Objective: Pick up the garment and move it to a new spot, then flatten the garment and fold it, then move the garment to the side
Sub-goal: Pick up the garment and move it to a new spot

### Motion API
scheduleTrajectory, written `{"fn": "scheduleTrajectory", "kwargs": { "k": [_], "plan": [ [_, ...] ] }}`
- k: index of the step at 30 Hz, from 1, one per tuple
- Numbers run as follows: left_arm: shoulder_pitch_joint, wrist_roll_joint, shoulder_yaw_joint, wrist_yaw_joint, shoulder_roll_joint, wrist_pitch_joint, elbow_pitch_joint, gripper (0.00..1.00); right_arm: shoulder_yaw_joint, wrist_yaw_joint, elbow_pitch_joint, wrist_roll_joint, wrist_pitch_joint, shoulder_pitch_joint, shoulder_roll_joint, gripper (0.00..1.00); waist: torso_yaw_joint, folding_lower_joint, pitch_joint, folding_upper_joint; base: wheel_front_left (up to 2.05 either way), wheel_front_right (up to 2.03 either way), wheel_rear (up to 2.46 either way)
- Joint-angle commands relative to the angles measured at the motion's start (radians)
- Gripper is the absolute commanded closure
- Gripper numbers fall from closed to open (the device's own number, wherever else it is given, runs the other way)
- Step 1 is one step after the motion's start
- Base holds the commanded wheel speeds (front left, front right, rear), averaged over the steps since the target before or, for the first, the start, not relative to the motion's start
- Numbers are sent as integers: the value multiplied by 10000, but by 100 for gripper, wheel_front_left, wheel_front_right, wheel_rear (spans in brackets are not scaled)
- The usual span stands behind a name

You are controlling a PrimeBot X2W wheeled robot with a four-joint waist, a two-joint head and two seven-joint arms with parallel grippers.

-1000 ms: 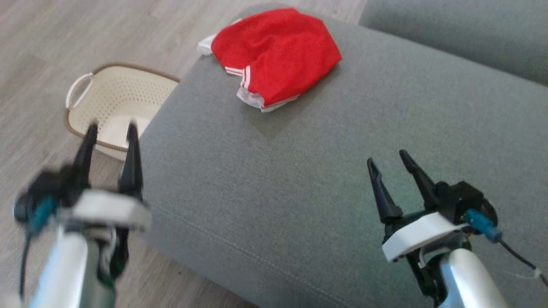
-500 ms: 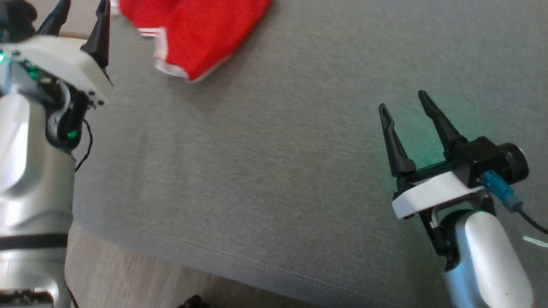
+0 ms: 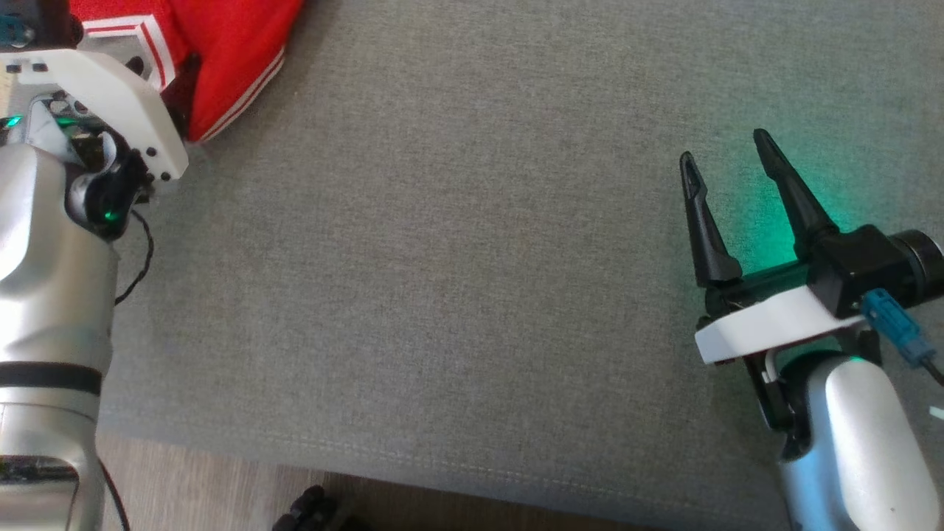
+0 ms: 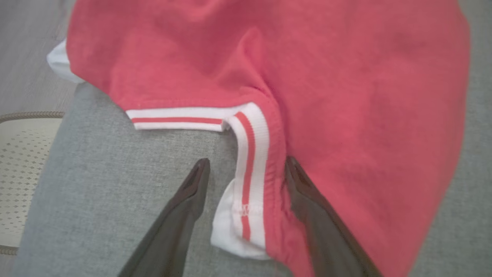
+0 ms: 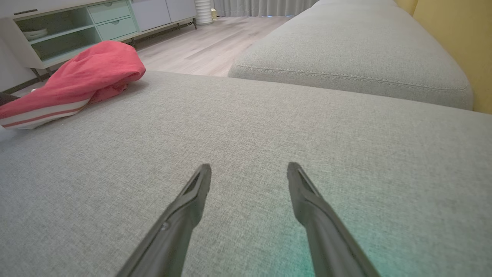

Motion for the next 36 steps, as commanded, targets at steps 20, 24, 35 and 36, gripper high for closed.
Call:
{"fn": "scheduleTrajectory", "kwargs": {
  "k": [20, 24, 35, 36],
  "plan": [
    [-741, -165, -247, 5, 928, -1169, 18, 100, 369, -9, 471, 715, -656, -152, -1, 0, -381, -2, -1352, 0, 0, 0, 0],
    [-877, -94, -403, 3, 1180, -1213, -359, 100, 347, -9, 850, 1021, -935, -98, -1, 0, -595, -2, -1963, 0, 0, 0, 0],
    [-1063, 63, -1094, 0, 1631, -573, -2005, 100, 193, -9, 1719, 1752, -1604, 267, -1, 0, -1321, -2, -3605, 0, 0, 0, 0],
    [-1087, 58, -1193, 0, 1652, -486, -2214, 100, 201, -9, 1805, 1829, -1667, 285, -1, 0, -1416, -2, -3729, 0, 0, 0, 0]
  ]
}}
